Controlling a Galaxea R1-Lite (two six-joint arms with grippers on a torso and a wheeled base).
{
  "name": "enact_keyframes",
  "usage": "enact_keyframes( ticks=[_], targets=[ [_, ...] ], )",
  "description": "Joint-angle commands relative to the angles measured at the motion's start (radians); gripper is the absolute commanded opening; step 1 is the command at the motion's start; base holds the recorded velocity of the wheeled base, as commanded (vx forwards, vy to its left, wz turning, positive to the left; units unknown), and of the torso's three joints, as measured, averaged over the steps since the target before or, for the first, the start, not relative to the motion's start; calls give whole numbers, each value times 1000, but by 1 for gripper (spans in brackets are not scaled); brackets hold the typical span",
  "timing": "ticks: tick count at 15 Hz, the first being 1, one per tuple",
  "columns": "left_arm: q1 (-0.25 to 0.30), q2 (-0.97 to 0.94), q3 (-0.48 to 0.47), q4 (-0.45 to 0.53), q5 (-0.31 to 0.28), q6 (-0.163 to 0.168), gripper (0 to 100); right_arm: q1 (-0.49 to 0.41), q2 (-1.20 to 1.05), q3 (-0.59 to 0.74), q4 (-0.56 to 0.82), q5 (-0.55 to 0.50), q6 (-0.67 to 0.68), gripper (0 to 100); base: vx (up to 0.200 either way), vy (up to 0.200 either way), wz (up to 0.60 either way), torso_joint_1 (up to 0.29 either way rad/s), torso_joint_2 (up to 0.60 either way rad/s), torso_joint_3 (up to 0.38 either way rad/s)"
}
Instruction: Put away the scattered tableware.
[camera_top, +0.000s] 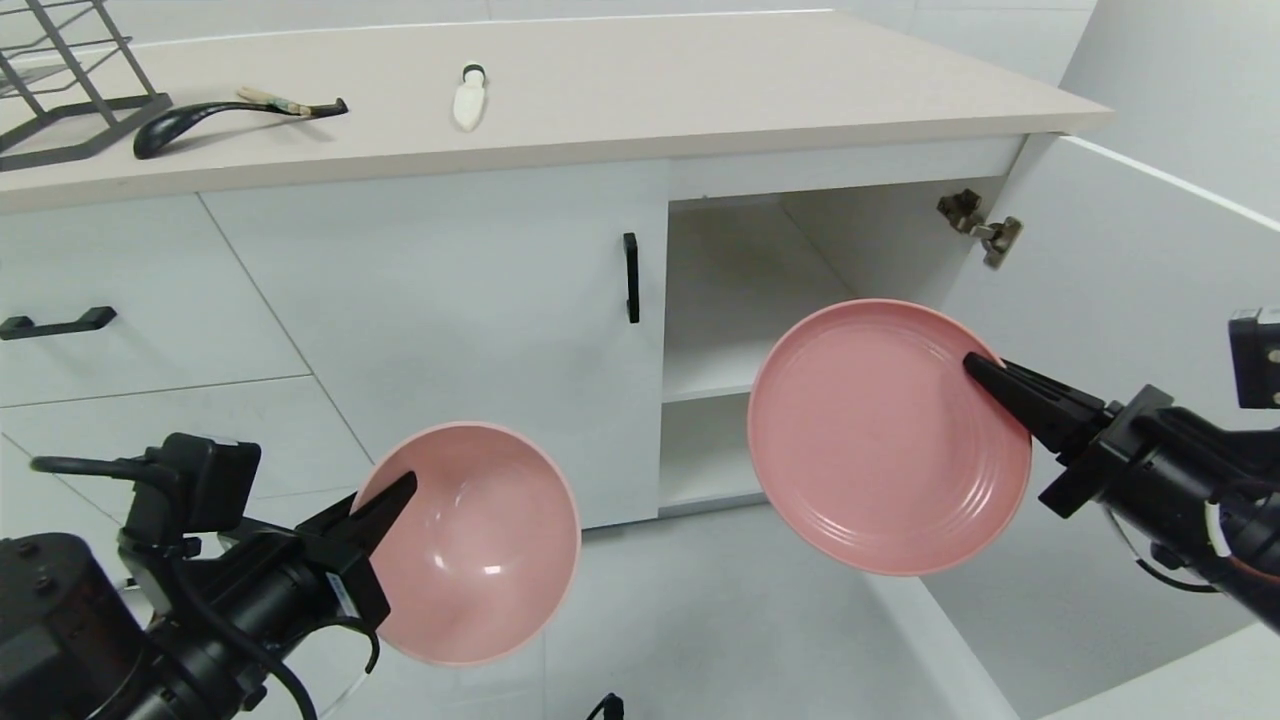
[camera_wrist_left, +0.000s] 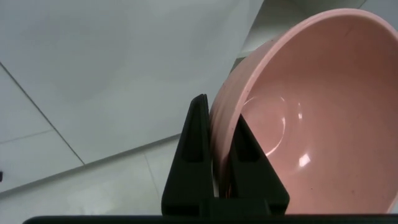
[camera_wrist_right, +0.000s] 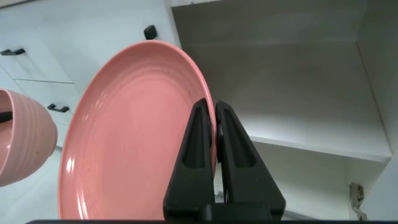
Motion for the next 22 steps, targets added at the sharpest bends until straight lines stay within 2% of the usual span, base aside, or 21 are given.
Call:
enact_keyframes(
  ticks=[1, 7, 9, 10, 12, 15, 16, 17, 18, 20, 22],
  targets=[
    [0, 9, 0, -2, 0, 0, 0, 0, 1, 0, -1, 0, -1, 0, 0, 0, 0, -7, 2, -119],
    [2, 54, 0, 0, 9, 0, 0, -2, 9, 0, -1, 0, 1, 0, 33, 0, 0, 2, 2, -15],
    [0, 84, 0, 0, 43, 3, 0, -2, 9, 0, -1, 0, 1, 0, 200, 0, 0, -5, 2, -32],
    [-7, 120, 0, -3, 80, 6, 0, -3, 11, 0, -1, 0, 1, 0, 200, 0, 0, 2, -7, -32],
    [-35, 133, 0, -6, 85, 0, 0, -3, 12, 2, -1, 0, 1, 0, 200, 0, 0, 5, 5, -51],
    [-119, 130, 0, -5, 121, 0, 0, -11, 40, 17, -1, 0, 1, 0, 0, 0, 0, 0, 0, 0],
    [-179, 135, 0, -3, 161, 0, 0, -11, 66, 34, -1, 0, -1, 0, 0, 0, 0, 0, 0, 0],
    [-216, 146, 0, -2, 193, 1, 0, -11, 89, 40, -1, 0, -1, 0, 0, 0, 0, 0, 0, 0],
    [-233, 164, 0, -3, 221, 0, 0, -13, 109, 40, -1, 0, -2, 0, 0, 0, 0, 0, 0, 0],
    [-234, 196, 0, -3, 236, -2, 0, -28, 120, 39, -1, 0, -1, 0, 200, 0, 0, 5, 2, 2],
    [-259, 224, 0, -5, 269, -2, 0, -39, 123, 40, -1, 0, -1, 0, 100, 0, 0, -6, 1, 6]
  ],
)
